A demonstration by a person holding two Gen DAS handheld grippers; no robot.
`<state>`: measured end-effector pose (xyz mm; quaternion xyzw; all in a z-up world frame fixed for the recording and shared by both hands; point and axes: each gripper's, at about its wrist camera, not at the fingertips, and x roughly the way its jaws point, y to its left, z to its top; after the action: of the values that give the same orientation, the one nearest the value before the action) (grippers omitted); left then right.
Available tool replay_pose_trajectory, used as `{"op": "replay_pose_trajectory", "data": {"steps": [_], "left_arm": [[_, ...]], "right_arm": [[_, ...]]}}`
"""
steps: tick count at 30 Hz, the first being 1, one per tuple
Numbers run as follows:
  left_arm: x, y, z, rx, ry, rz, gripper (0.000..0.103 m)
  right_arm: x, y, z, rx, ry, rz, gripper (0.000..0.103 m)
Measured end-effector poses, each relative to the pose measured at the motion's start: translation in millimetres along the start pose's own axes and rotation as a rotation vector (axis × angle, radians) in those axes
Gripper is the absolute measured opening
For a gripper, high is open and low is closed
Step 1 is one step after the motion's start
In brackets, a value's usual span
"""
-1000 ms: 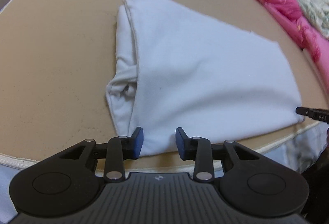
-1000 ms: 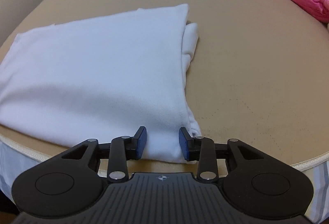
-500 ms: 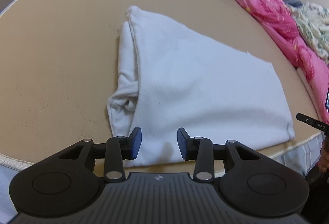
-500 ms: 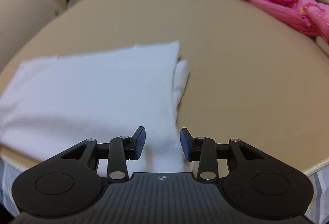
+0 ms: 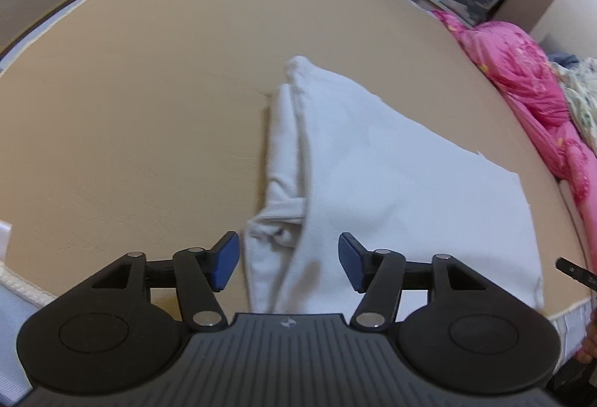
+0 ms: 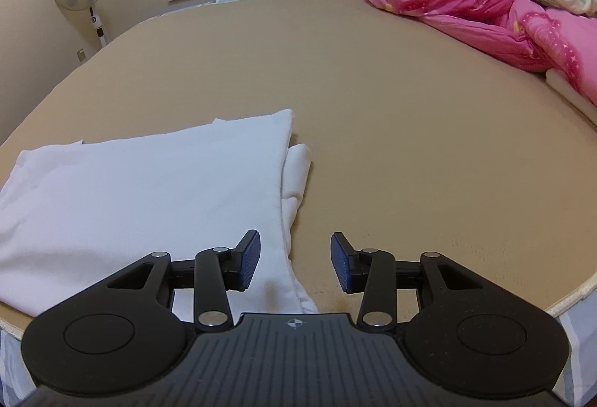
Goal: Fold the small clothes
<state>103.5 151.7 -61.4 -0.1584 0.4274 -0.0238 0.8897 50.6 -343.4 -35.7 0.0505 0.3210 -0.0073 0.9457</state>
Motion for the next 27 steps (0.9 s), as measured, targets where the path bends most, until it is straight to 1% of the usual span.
{"op": "replay_pose_trajectory", "data": {"steps": [8,12,15,18,20,24,27], "left_arm": [[-4.5,13.3,5.1,-0.052,-0.016,0.063,0.076],[-6.0,16.5,5.9,-0.065,-0.013,0.073,0.078],[-3.2,19.8,5.7,-0.079,0.008,0.071,0.085],[6.8,22.1,3.0,-0.109,0.071,0.045,0.085],[14.2,24.4,0.0,-0.122,0.115,0.041,0.085],[21.9,22.3,-2.0,-0.104,0.121,0.048,0.087],[26.7,17.0,-1.7,-0.069,0.107,0.061,0.085]], "right_arm": [[-2.4,1.9,-0.7,-0.004,0.0,-0.005,0.044],[-2.3,1.3,-0.5,-0.003,-0.001,-0.007,0.044],[-2.4,0.7,-0.3,-0.003,-0.004,-0.009,0.044],[-2.7,-0.2,0.2,0.0,-0.004,-0.008,0.044],[-2.5,-0.5,0.3,-0.002,-0.004,-0.007,0.044],[-3.0,-0.1,0.8,0.0,-0.006,-0.005,0.044],[-3.8,0.9,1.8,0.0,-0.01,-0.001,0.044]]}}
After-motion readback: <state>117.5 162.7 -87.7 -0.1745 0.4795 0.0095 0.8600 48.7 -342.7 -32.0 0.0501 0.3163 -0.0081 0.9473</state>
